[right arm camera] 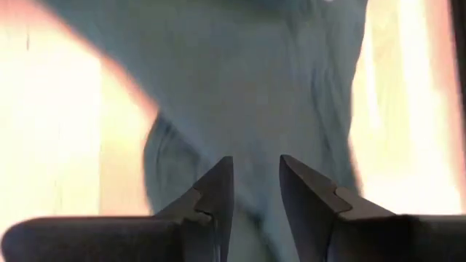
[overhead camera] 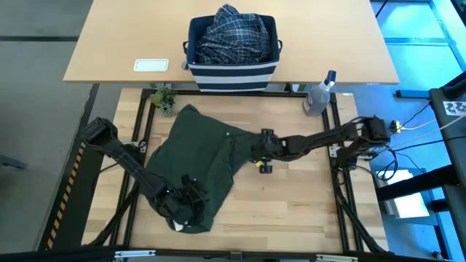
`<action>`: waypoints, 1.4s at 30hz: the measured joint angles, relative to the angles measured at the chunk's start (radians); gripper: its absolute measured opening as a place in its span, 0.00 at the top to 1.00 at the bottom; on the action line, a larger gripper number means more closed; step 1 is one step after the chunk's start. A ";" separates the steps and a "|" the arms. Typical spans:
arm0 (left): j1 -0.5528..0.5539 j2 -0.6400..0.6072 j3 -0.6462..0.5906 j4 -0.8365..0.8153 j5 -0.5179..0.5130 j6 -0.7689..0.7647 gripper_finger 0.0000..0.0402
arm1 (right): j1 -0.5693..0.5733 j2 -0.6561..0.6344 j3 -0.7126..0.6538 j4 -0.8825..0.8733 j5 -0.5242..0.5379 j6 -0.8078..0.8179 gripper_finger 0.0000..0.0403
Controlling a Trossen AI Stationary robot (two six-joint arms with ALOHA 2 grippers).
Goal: Fold Laundry from Bin
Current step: Fold the green polo shirt
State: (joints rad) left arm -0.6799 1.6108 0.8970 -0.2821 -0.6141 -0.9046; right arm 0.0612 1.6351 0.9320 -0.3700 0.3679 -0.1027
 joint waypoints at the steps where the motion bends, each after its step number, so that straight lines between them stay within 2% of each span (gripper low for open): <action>1: 0.004 0.010 0.000 0.003 0.020 0.001 0.64 | 0.000 -0.019 -0.024 -0.001 -0.001 0.025 0.73; 6: 0.010 0.061 0.000 0.078 0.089 0.046 0.64 | -0.003 -0.091 -0.131 0.013 -0.016 0.127 0.73; 14: 0.012 0.073 0.000 0.103 0.109 0.054 0.64 | -0.003 -0.096 -0.195 -0.016 -0.019 0.235 0.73; 19: 0.012 0.073 0.000 0.094 0.169 0.046 0.64 | -0.002 -0.096 -0.195 0.003 -0.051 0.240 0.73; 29: 0.012 0.073 0.000 0.079 0.197 0.020 0.64 | -0.003 -0.079 -0.195 0.000 -0.090 0.196 0.73; 37: 0.000 0.073 0.000 -0.007 0.217 -0.027 0.64 | -0.001 -0.022 -0.191 -0.006 -0.061 0.190 0.73; 40: -0.007 0.073 0.000 -0.039 0.217 -0.053 0.65 | -0.001 -0.020 -0.191 -0.023 -0.025 0.173 0.80; 42: -0.011 0.073 0.000 -0.050 0.216 -0.061 0.66 | -0.003 -0.019 -0.193 -0.048 0.006 0.167 0.90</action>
State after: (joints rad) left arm -0.6911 1.6841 0.8970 -0.3321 -0.3977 -0.9661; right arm 0.0586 1.6163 0.7393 -0.4176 0.3737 0.0646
